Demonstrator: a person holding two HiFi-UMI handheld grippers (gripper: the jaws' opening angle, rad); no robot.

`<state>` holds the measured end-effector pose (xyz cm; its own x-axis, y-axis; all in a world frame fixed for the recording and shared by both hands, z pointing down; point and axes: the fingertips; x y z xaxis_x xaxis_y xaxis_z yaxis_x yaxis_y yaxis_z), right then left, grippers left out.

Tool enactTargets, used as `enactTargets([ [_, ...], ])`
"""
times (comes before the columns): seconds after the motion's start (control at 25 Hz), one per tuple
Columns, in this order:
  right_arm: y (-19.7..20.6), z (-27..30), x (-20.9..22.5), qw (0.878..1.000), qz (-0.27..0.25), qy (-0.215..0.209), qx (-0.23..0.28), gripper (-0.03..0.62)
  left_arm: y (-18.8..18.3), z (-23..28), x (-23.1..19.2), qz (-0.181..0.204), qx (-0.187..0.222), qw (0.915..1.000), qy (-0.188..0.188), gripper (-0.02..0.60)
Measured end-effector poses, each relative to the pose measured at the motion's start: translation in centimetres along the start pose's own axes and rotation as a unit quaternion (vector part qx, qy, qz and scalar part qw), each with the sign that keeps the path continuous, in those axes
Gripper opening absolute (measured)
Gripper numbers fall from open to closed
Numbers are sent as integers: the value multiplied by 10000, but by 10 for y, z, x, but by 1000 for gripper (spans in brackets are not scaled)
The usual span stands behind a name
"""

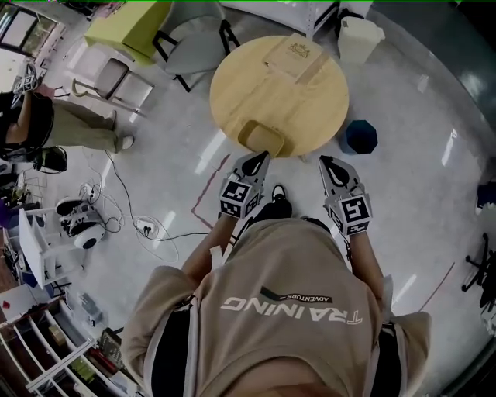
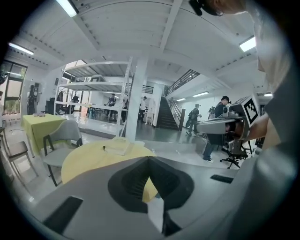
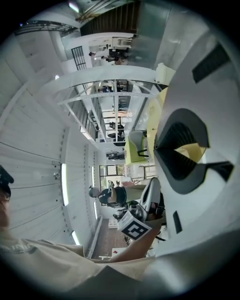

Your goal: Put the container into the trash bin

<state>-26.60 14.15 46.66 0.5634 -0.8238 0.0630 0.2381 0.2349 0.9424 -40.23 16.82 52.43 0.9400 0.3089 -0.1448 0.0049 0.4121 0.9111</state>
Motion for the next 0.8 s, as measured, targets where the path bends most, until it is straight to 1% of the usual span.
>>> enactTargets([
  [0.24,4,28,6,9994,31,308,-166,5,9,26,-25,63,-282,9995,124,2],
  [0.4,14,39,10,9986,39,459,-277,5,29,44,-27,30,-508,9984,228,2],
  [0.52,20,46,11,9986,-21,401,-345,5,39,54,-26,-106,-666,9976,173,2],
  [0.8,28,58,21,9994,25,62,-337,5,45,74,-26,-216,-936,9954,11,3],
])
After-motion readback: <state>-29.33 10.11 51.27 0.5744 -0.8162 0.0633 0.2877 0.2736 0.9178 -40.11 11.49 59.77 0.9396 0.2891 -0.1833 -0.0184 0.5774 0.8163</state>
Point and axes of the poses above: the fingertips, and each gripper's own axes: z forward along the fingers, x to its right, y out of its underside
